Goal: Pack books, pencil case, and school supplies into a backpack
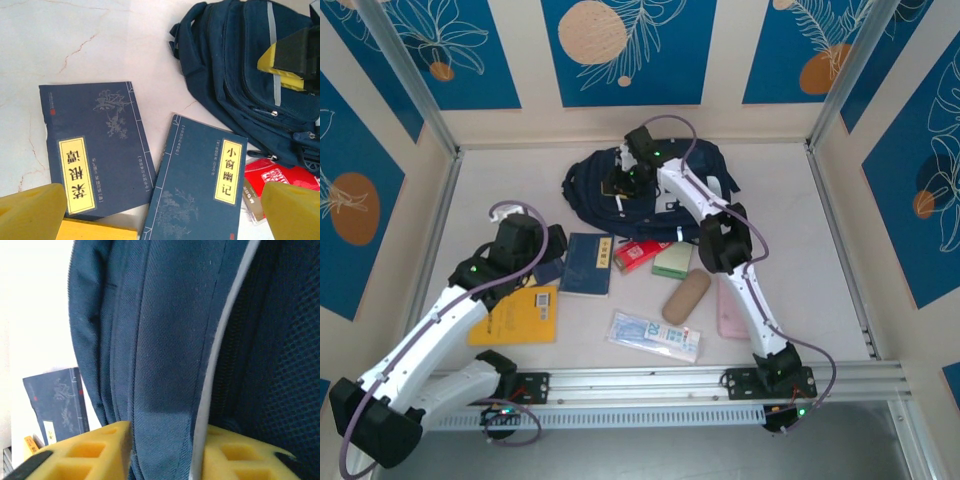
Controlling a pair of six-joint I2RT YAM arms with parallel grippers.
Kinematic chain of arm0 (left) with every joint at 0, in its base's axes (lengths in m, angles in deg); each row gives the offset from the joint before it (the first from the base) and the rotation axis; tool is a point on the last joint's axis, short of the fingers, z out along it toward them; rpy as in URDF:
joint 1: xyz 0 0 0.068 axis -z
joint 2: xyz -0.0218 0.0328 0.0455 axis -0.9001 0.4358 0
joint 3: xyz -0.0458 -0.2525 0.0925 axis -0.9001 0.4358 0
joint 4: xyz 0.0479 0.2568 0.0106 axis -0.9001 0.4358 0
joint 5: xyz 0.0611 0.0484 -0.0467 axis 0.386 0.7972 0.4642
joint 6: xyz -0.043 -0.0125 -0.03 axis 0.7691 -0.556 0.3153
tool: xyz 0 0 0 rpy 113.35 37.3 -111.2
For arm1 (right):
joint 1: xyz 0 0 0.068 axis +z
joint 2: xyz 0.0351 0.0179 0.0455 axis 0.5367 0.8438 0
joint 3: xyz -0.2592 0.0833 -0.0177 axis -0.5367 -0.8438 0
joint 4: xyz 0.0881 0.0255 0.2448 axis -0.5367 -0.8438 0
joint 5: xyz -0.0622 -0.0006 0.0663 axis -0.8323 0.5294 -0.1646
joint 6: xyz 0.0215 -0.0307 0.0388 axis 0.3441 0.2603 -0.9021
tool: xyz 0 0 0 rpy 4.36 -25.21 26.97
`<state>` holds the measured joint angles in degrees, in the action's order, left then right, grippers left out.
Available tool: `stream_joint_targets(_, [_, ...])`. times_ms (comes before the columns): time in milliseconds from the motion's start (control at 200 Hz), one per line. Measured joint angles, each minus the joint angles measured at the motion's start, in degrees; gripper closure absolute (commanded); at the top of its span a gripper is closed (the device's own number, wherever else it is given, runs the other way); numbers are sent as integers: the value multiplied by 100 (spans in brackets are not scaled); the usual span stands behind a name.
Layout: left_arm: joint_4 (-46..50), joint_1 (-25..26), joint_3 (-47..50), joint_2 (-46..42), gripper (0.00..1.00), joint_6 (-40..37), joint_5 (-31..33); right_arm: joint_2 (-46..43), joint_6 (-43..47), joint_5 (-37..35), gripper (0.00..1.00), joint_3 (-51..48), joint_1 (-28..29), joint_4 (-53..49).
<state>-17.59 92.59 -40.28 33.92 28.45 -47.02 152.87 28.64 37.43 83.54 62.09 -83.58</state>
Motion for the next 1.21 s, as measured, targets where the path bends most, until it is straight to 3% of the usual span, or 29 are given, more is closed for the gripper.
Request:
stream_joint_targets(85, [0, 0, 0, 39, 1, 0, -2, 46, -2, 15, 77, 0, 4, -151])
stream_joint_targets(215, [0, 0, 0, 39, 2, 0, -2, 46, 72, 28, 100, 0, -17, -295])
stream_joint_targets(405, [13, 0, -66, 37, 2, 0, -24, -214, 258, -153, 100, -299, -79, -352])
stream_joint_targets(670, [24, 0, -94, -291, 8, -9, -114, -1978, 232, -334, 100, -1563, -385, -673])
stream_joint_targets(930, [46, 52, -188, 48, 16, -385, -1034, -3257, -553, -415, 100, -2079, -651, -807])
stream_joint_targets(1060, [48, 393, -374, 505, 18, -785, -1530, -3329, -1121, -289, 100, -2065, -625, -737])
stream_joint_targets(1205, [46, 1145, -758, 1174, 21, -1307, -1742, -3180, -1443, -142, 100, -1740, -584, -863])
